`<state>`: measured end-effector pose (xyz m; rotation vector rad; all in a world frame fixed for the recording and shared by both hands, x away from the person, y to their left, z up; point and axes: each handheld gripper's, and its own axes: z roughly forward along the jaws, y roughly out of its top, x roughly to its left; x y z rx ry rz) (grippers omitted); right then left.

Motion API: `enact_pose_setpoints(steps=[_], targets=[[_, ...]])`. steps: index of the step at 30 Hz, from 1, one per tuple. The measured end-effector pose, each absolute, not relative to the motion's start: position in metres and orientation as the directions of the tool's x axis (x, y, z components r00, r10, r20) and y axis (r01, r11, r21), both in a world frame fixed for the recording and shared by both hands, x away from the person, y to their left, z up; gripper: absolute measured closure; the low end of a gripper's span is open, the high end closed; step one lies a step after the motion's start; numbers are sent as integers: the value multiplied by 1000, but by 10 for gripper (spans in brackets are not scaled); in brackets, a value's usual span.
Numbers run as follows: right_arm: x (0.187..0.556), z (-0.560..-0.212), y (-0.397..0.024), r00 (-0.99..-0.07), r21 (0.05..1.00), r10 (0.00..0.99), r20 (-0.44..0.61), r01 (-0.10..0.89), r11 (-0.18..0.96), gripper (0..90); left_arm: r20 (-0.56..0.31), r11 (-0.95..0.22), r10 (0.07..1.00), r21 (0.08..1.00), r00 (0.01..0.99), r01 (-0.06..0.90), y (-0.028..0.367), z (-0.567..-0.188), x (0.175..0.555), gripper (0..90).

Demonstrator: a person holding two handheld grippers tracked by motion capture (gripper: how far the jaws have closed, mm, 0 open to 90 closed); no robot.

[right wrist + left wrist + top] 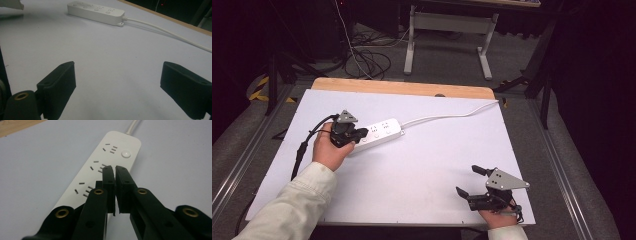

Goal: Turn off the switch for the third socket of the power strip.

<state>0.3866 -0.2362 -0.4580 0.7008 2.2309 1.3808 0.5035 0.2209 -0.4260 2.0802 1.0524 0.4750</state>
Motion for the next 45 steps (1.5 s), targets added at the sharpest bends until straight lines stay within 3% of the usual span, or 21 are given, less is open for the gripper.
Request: enact_pose_setpoints(steps=[14,20,25,31,34,45], targets=[[387,-458,-235,-786,904,612,-86,196,379,134,-46,-360,784,779,619,514,220,-414,493,753],[387,-458,-235,-787,905,612,-85,196,377,134,-61,-340,770,803,635,489,219,-408,487,648],[387,-458,-235,-786,906,613,-84,196,376,134,-61,-328,764,821,643,467,218,-401,477,480],[387,-458,-235,-787,904,611,-87,195,380,134,-59,-306,738,859,673,411,219,-391,461,399],[387,-458,-235,-787,904,611,-87,196,380,134,-27,-318,740,866,672,386,221,-387,452,374],[387,-458,-234,-787,905,611,-83,197,377,134,-46,-285,692,899,720,332,235,-380,420,319]])
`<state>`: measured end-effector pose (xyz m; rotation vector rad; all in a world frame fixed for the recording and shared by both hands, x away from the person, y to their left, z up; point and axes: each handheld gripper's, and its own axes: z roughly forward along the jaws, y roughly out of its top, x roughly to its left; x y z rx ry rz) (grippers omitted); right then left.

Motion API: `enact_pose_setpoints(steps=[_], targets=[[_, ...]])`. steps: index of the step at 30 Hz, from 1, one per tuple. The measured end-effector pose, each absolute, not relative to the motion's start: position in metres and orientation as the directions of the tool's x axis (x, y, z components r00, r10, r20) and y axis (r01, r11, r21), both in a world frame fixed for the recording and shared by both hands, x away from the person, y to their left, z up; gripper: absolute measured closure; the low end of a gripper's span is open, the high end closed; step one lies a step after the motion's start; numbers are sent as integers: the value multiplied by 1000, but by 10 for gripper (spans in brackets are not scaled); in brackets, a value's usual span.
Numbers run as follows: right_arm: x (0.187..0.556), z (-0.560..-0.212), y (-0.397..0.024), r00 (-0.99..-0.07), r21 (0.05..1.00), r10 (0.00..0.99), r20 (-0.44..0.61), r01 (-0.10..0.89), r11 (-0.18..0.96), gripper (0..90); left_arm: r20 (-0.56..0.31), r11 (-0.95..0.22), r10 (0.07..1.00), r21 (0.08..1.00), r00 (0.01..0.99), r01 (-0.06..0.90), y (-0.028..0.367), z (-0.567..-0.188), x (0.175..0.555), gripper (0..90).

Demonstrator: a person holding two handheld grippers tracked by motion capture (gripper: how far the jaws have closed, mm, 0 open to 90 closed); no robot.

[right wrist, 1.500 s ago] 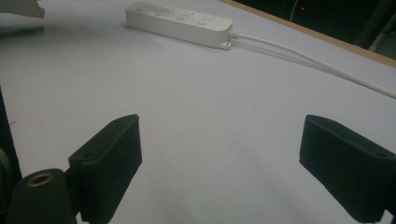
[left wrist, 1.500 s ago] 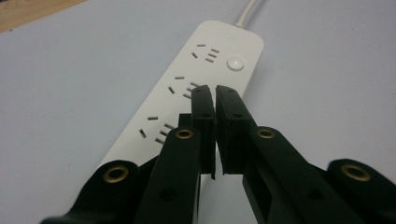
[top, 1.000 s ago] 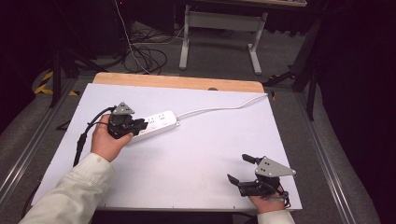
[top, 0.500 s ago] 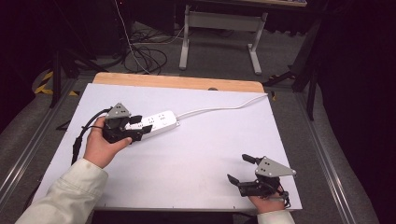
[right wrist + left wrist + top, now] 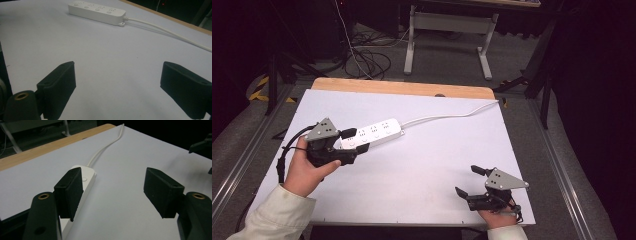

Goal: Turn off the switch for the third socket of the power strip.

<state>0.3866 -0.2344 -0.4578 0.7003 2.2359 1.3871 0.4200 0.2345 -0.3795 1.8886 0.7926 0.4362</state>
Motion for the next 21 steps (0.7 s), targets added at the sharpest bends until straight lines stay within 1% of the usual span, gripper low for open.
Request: enact_pose_setpoints(steps=[1,4,6,11,16,19,20,21], targets=[[387,-458,-235,-787,905,611,-85,196,378,134,-60,-273,686,902,725,334,236,-381,417,316],[387,-458,-234,-788,904,610,-83,198,378,134,-62,-257,683,912,728,319,241,-384,408,285],[387,-458,-234,-787,903,611,-86,197,382,134,-44,-259,679,920,733,295,246,-386,402,270],[387,-458,-234,-788,903,610,-84,198,380,134,-16,-252,651,939,759,235,254,-393,387,202],[387,-458,-233,-789,903,609,-85,197,382,134,-30,-231,645,945,764,232,263,-404,379,174],[386,-458,-233,-791,904,605,-87,193,382,134,-38,-228,626,946,779,230,269,-412,376,125],[386,-458,-233,-791,904,606,-87,194,382,134,-53,-213,619,949,784,233,270,-414,375,119],[386,-457,-234,-790,903,607,-88,194,383,134,-49,-211,618,951,785,226,273,-416,374,118]])
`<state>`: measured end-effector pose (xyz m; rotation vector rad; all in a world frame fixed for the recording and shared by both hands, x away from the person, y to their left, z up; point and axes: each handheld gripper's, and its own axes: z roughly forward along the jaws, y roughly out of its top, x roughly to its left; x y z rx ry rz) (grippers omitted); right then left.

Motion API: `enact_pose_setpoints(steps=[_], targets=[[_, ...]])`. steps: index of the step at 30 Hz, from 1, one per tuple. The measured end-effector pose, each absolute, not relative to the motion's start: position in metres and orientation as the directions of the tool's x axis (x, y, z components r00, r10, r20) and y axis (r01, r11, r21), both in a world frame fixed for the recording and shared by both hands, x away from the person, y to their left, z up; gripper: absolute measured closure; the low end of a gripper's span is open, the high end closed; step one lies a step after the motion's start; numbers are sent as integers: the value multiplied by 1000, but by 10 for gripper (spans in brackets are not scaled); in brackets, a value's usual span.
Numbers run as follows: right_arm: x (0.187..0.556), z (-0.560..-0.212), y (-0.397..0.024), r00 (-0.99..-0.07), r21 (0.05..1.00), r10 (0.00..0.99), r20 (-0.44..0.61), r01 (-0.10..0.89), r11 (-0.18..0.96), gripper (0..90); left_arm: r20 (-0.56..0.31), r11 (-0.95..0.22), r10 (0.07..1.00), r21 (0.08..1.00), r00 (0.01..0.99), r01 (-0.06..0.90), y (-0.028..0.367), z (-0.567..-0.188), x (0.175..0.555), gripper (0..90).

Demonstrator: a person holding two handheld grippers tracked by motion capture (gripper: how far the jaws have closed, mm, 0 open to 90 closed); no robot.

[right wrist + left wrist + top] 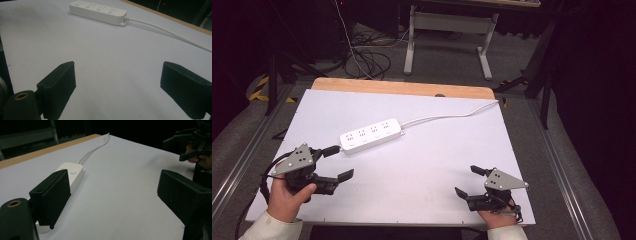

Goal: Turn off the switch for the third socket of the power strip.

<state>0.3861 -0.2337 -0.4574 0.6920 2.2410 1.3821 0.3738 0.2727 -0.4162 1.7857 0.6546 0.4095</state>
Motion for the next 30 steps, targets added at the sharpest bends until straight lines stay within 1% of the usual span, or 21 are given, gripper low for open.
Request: enact_pose_setpoints(steps=[2,8,12,16,20,22,24,25,27,30], targets=[[386,-457,-234,-791,904,606,-87,193,381,134,-60,-200,616,953,785,229,276,-420,372,114],[386,-457,-234,-792,905,604,-86,192,380,134,-26,-200,640,959,768,199,288,-435,367,97],[386,-457,-234,-793,904,603,-88,191,382,134,-37,-181,685,958,728,220,296,-444,365,87],[386,-457,-234,-793,904,603,-89,190,384,134,-28,-203,696,951,718,233,305,-453,363,87],[386,-457,-235,-791,903,605,-87,194,383,134,-43,-189,707,950,706,248,312,-462,360,87],[386,-457,-234,-792,904,604,-84,195,382,134,-44,-183,721,951,692,250,314,-468,359,87],[386,-457,-234,-793,904,603,-88,190,382,134,-27,-199,733,947,679,251,318,-473,358,87],[386,-457,-234,-794,904,602,-88,190,384,134,-34,-196,740,944,672,264,319,-476,359,88],[386,-457,-235,-793,903,604,-86,193,383,134,-55,-186,735,942,676,279,321,-479,359,91],[386,-457,-235,-792,903,604,-86,193,383,134,-28,-213,731,940,682,268,321,-481,361,93]])
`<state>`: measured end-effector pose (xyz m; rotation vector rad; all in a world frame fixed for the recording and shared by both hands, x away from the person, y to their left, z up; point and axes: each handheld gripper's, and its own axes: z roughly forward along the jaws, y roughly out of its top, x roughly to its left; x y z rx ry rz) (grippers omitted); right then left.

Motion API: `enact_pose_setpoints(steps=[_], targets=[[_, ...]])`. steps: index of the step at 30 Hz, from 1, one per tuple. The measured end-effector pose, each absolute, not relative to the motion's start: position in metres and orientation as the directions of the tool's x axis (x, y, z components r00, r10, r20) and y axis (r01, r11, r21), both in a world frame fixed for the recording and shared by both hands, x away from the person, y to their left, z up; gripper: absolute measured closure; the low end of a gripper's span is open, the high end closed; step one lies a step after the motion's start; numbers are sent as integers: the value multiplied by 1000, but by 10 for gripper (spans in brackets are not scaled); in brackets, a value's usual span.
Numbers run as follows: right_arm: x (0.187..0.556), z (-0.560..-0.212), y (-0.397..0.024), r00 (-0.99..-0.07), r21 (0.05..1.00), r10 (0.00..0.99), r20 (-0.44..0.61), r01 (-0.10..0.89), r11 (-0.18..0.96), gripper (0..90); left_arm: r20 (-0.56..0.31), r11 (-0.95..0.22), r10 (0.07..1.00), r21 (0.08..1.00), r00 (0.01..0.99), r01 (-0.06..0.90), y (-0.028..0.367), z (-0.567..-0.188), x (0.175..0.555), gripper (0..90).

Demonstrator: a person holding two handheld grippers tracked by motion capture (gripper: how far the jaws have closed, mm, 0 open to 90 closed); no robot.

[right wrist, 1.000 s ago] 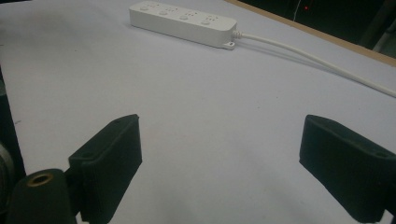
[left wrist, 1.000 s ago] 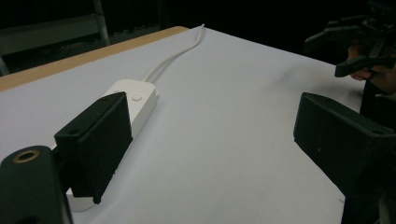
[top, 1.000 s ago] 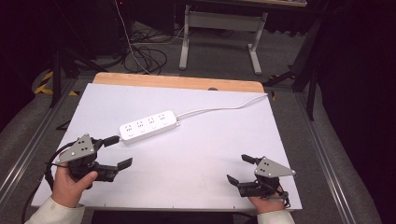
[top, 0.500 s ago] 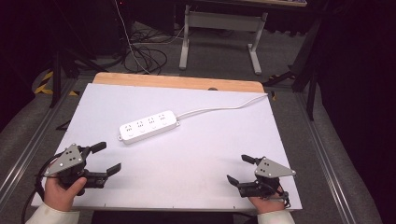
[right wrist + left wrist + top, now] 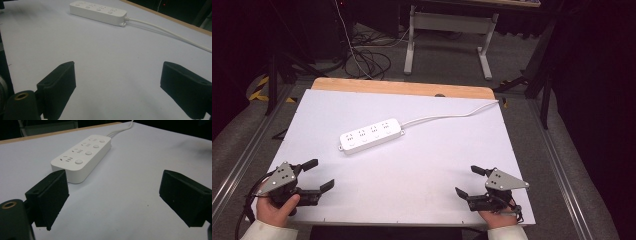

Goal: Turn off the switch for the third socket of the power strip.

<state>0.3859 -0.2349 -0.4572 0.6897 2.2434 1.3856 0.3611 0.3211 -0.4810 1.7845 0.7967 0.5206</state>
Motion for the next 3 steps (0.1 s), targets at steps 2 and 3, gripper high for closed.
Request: enact_pose_setpoints(steps=[2,3], targets=[[386,-457,-235,-792,904,604,-84,195,381,134,-3,-247,715,934,699,257,322,-481,362,93],[386,-457,-235,-792,904,605,-82,197,380,134,3,-258,704,933,710,252,322,-482,362,90]])
